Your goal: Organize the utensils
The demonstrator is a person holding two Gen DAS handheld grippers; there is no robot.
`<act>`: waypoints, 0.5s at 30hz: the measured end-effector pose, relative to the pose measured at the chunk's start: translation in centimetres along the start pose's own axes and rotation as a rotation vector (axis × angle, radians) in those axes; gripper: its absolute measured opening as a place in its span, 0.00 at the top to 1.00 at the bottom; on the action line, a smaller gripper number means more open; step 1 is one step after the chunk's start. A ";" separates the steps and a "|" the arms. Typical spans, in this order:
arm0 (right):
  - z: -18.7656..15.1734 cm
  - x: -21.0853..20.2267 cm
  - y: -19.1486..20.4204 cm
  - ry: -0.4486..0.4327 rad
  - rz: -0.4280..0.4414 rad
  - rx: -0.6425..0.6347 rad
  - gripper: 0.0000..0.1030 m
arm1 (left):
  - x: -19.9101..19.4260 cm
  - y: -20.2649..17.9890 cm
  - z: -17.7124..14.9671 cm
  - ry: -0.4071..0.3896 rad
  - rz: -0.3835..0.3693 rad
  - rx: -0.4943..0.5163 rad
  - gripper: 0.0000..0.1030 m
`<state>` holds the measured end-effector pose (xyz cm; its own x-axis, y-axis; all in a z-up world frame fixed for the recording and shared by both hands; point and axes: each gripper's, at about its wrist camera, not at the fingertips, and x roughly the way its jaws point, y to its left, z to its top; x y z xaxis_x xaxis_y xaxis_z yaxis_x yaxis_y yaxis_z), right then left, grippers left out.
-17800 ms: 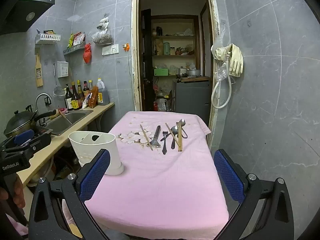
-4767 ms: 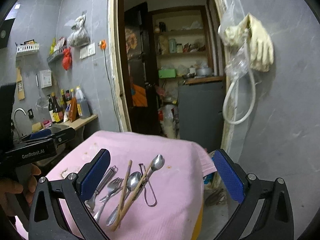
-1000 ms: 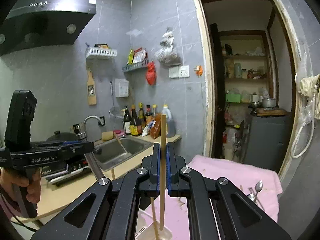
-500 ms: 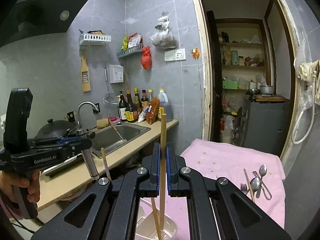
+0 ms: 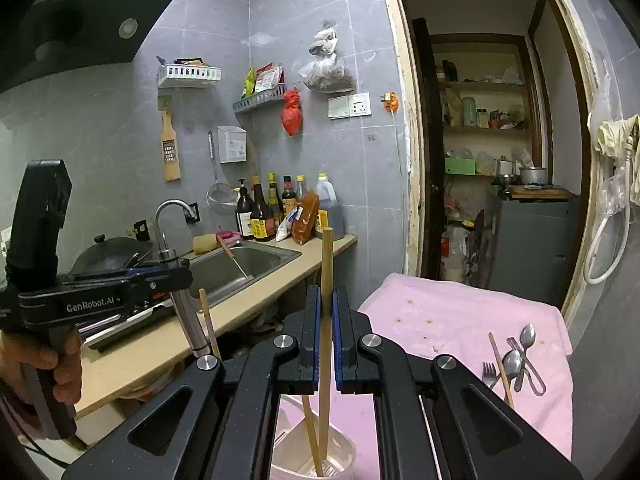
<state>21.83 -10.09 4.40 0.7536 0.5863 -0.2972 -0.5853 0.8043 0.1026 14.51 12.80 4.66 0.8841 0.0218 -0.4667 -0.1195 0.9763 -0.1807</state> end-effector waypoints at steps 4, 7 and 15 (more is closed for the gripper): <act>0.0 0.2 0.1 -0.009 -0.004 0.008 0.95 | 0.5 -0.2 -0.6 -0.008 0.030 0.021 0.83; -0.1 0.3 0.0 -0.011 -0.006 0.010 0.95 | 0.9 -0.6 -1.2 -0.007 0.053 0.044 0.83; -1.1 0.9 0.1 0.015 -0.014 0.001 0.95 | 1.8 -1.0 -2.4 0.013 0.073 0.052 0.83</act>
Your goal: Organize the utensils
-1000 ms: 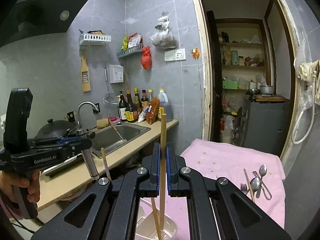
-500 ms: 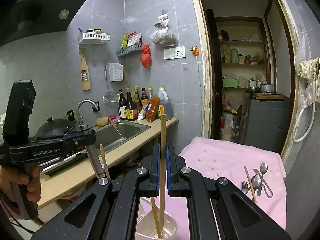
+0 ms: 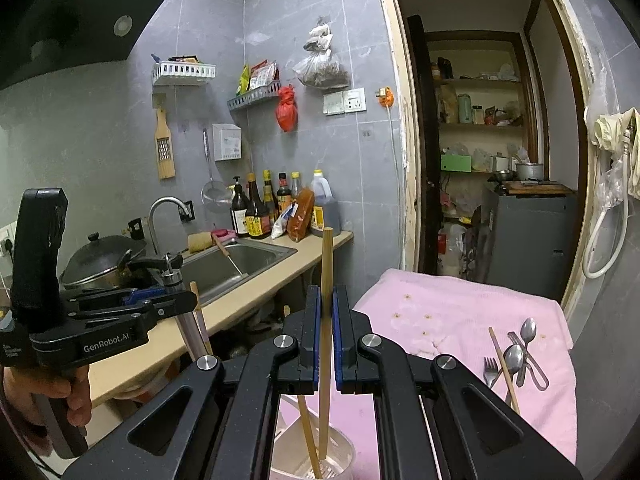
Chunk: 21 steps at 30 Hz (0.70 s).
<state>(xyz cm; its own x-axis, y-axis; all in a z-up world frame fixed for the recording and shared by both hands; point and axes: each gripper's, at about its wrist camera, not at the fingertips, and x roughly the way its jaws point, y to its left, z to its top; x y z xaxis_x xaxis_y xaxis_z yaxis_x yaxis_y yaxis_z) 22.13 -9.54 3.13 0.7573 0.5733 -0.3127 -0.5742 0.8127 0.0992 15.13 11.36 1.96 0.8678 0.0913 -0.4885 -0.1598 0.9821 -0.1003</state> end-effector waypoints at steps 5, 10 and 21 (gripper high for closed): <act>-0.8 0.6 0.0 0.033 0.001 -0.002 0.95 | 0.5 0.0 -0.5 0.020 0.009 -0.007 0.83; -1.4 1.1 -0.2 0.062 0.011 0.005 0.95 | 1.1 0.2 -1.0 0.055 0.012 -0.012 0.83; -1.5 0.0 -1.2 0.052 0.018 0.037 0.75 | 1.1 0.7 -1.1 0.086 -0.061 -0.081 0.79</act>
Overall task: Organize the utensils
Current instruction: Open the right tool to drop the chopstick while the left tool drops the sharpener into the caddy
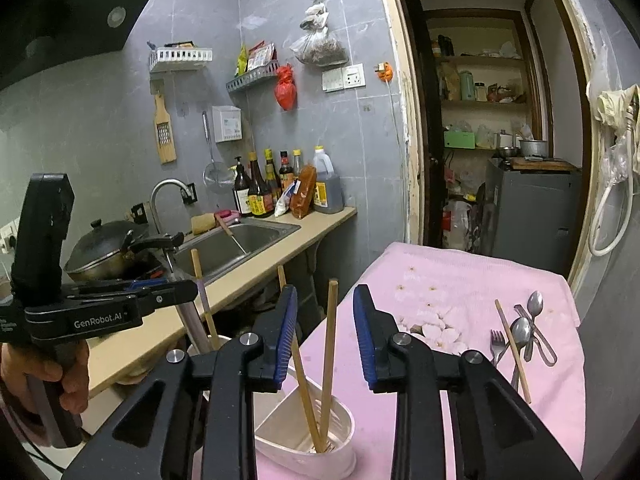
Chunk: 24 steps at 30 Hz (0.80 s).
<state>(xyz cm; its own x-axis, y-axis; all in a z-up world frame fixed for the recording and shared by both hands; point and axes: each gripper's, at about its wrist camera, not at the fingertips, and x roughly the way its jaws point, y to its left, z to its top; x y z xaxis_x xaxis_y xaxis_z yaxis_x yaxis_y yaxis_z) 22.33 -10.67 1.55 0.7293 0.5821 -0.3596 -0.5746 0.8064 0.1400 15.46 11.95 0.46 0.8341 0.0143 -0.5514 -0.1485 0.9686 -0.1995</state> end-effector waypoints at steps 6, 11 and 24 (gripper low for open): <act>0.8 -1.7 -1.3 -0.054 -0.033 0.033 0.65 | -0.9 -0.9 0.7 -0.049 -0.018 0.004 0.63; 2.0 -3.9 -2.8 -0.121 -0.106 0.041 0.46 | -1.5 -2.2 1.7 -0.093 -0.024 0.000 0.52; 4.7 -8.8 -11.9 -0.216 -0.358 0.055 0.10 | 0.1 -12.0 4.5 -0.250 -0.036 0.063 0.04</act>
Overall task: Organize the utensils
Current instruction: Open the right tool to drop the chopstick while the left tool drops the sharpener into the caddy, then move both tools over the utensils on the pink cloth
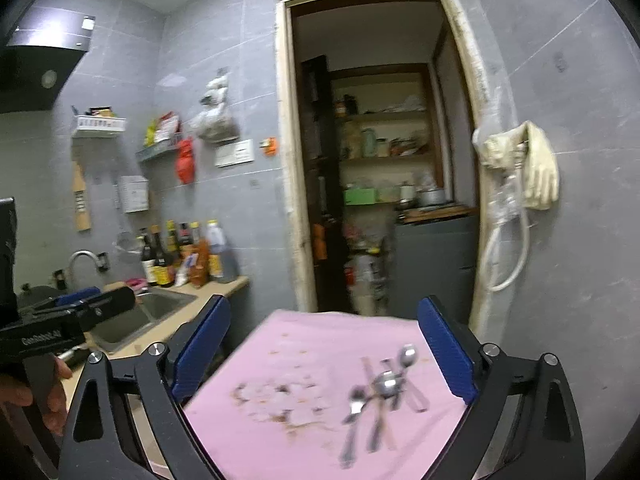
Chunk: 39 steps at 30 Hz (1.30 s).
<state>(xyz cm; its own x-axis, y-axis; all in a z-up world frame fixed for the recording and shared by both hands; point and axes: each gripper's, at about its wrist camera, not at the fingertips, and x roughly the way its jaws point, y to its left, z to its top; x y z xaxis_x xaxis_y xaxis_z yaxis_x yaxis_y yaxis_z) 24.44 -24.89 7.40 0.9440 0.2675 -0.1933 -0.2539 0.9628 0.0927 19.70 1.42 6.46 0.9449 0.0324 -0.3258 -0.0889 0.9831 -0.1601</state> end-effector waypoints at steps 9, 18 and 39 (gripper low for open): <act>1.2 1.6 -6.4 -0.024 -0.077 -0.019 0.04 | 4.3 -7.1 -0.5 -0.042 -0.017 0.015 0.00; 0.2 4.8 -11.9 0.006 -0.091 -0.025 0.03 | 9.3 -12.4 -1.5 0.013 -0.017 0.054 0.01; -9.4 19.5 -18.5 0.216 0.060 0.049 0.03 | 22.8 -13.9 -7.8 0.176 0.063 0.052 0.01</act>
<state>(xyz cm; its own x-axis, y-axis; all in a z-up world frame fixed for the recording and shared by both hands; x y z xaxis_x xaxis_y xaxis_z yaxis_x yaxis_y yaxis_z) 45.57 -37.08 -7.28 0.8590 0.3317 -0.3900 -0.2930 0.9432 0.1569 40.04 -12.90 -6.01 0.8679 0.0665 -0.4922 -0.1251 0.9883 -0.0871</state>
